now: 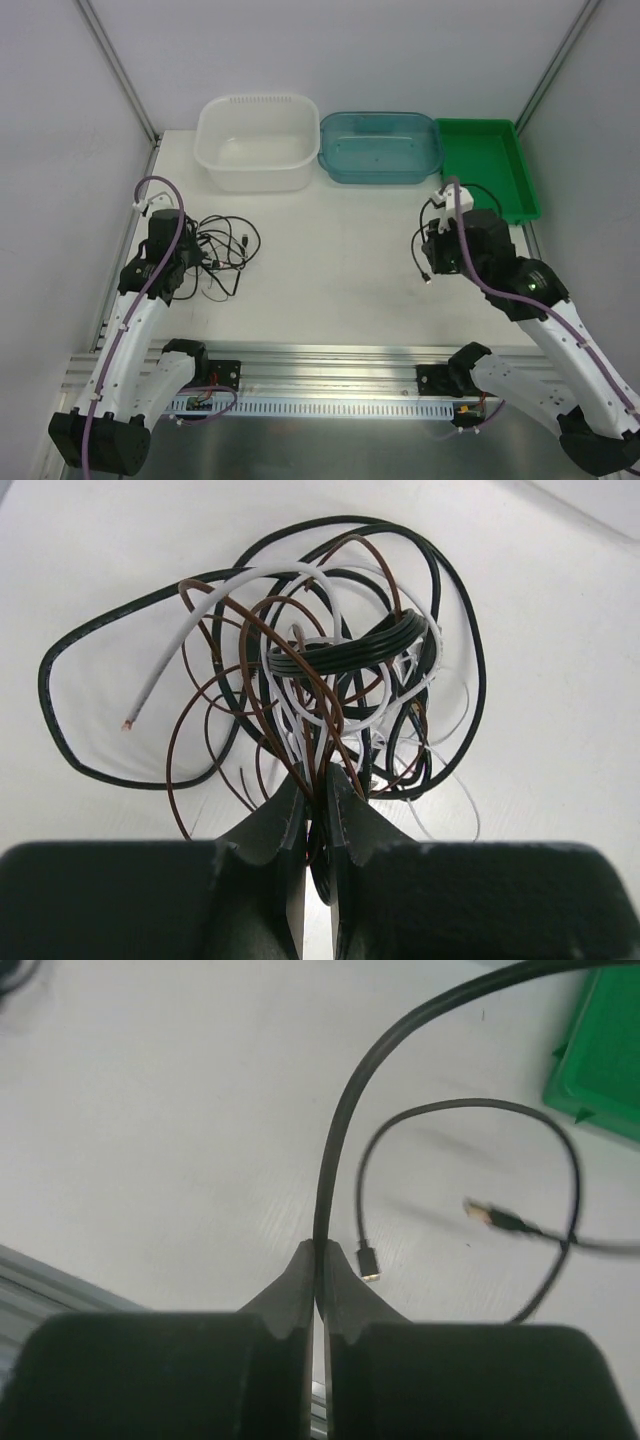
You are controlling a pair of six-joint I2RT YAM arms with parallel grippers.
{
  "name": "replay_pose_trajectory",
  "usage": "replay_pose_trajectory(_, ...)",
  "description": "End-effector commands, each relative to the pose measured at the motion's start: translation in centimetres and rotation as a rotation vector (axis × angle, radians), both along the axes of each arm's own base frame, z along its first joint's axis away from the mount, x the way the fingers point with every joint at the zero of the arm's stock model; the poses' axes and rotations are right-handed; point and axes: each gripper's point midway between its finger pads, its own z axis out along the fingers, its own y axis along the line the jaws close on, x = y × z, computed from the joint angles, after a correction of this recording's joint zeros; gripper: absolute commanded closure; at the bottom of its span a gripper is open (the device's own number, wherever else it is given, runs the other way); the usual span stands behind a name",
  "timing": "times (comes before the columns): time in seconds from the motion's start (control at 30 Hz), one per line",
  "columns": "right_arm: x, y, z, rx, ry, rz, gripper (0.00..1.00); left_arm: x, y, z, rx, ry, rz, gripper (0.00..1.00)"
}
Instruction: Untangle the cables
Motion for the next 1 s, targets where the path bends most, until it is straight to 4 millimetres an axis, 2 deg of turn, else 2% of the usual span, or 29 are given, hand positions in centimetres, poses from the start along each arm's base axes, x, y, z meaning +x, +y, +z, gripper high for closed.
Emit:
replay_pose_trajectory(0.0,-1.5,1.0,3.7,0.075,-0.001,0.079,0.99,0.4,-2.2,-0.3,-0.062,0.011,-0.121,1.0)
replay_pose_trajectory(0.07,-1.6,1.6,4.6,0.101,-0.009,0.105,0.99,0.1,-3.7,-2.0,-0.117,0.057,-0.184,0.99)
replay_pose_trajectory(0.1,-1.4,1.8,5.3,0.116,-0.024,0.108,0.99,-0.2,-5.2,-2.5,-0.174,0.076,-0.249,0.98)
replay_pose_trajectory(0.23,-0.7,2.0,6.1,0.116,-0.038,0.096,0.99,-1.7,-8.9,-4.6,-0.331,0.136,-0.398,0.91)
replay_pose_trajectory(0.37,0.1,2.7,6.9,0.13,-0.049,0.102,0.99,-3.2,-11.8,-5.2,-0.421,0.17,-0.508,0.86)
replay_pose_trajectory(0.5,1.5,2.9,7.5,0.101,-0.069,0.085,0.99,-4.5,-14.4,-5.8,-0.423,0.216,-0.625,0.74)
replay_pose_trajectory(0.53,1.8,2.7,7.7,0.092,-0.076,0.073,0.99,-4.9,-15.4,-5.2,-0.422,0.213,-0.677,0.63)
replay_pose_trajectory(0.63,3.5,1.7,8.3,0.042,-0.101,0.011,0.99,-4.5,-15.6,-3.9,-0.409,0.171,-0.698,0.39)
replay_pose_trajectory(0.67,4.2,1.0,9.1,0.023,-0.127,-0.027,0.99,-3.7,-15.3,-2.7,-0.381,0.13,-0.69,0.23)
replay_pose_trajectory(0.7,5.1,0.3,9.1,0.001,-0.128,-0.067,0.99,-3.1,-15.2,-1.1,-0.363,0.085,-0.692,0.16)
replay_pose_trajectory(0.77,6.3,-1.0,9.7,-0.023,-0.149,-0.134,0.99,-2.3,-14.7,0.4,-0.32,0.05,-0.688,0.06)
replay_pose_trajectory(0.8,6.8,-1.4,10.5,-0.019,-0.169,-0.16,0.99,-1.7,-14.2,0.8,-0.287,0.046,-0.666,0.03)
replay_pose_trajectory(0.83,7.6,-2.4,10.9,-0.02,-0.181,-0.205,0.99,-1.3,-13.9,2.3,-0.266,0.026,-0.662,0.02)
replay_pose_trajectory(0.9,9.2,-3.8,11.9,-0.017,-0.22,-0.286,0.99,-0.3,-12.8,3.3,-0.199,0.006,-0.63,0.01)
replay_pose_trajectory(0.93,10.0,-5.3,12.2,-0.015,-0.231,-0.346,0.99,0.1,-12.4,4.4,-0.178,-0.022,-0.616,0.01)
replay_pose_trajectory(0.97,11.1,-6.0,11.9,-0.019,-0.229,-0.388,0.99,0.4,-11.8,4.6,-0.148,-0.033,-0.598,0.01)
